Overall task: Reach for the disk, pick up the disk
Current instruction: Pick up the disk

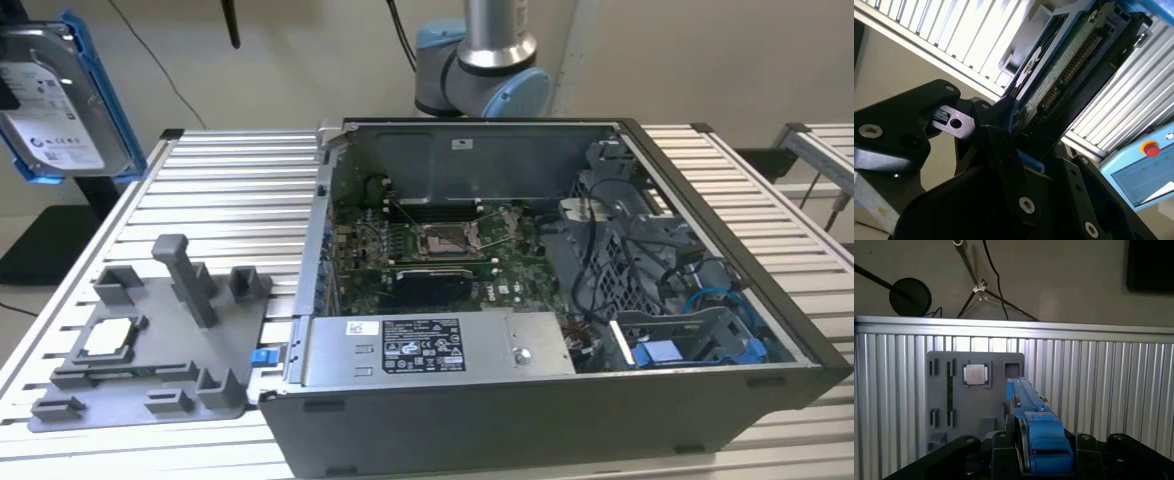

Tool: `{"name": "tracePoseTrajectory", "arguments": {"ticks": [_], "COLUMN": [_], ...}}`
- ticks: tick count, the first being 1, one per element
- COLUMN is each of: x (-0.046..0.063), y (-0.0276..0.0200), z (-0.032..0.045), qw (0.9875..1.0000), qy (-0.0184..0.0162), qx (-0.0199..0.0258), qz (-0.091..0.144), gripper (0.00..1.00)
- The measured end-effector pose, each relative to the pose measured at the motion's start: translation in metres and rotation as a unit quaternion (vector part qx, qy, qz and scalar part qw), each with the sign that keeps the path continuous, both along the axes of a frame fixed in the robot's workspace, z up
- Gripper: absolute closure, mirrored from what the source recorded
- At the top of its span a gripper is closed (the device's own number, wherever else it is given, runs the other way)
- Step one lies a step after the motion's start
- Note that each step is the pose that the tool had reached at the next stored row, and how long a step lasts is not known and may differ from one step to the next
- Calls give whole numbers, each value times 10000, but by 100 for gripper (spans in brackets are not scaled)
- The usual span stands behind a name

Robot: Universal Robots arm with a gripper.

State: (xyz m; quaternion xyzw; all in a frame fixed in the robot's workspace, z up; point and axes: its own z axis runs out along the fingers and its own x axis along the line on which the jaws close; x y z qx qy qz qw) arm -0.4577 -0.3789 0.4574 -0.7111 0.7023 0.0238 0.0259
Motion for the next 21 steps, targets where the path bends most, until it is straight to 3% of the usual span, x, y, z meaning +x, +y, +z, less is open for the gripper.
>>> {"name": "tracePoseTrajectory", "arguments": {"ticks": [8, 14, 21], "x": [0, 0, 0], "y": [1, 0, 0], "z": [344, 548, 566], "qw": [10000, 10000, 10000], "qy": [2, 1, 0], "qx": [-1, 0, 0], "qz": [0, 0, 0], "gripper": [100, 100, 100]}}
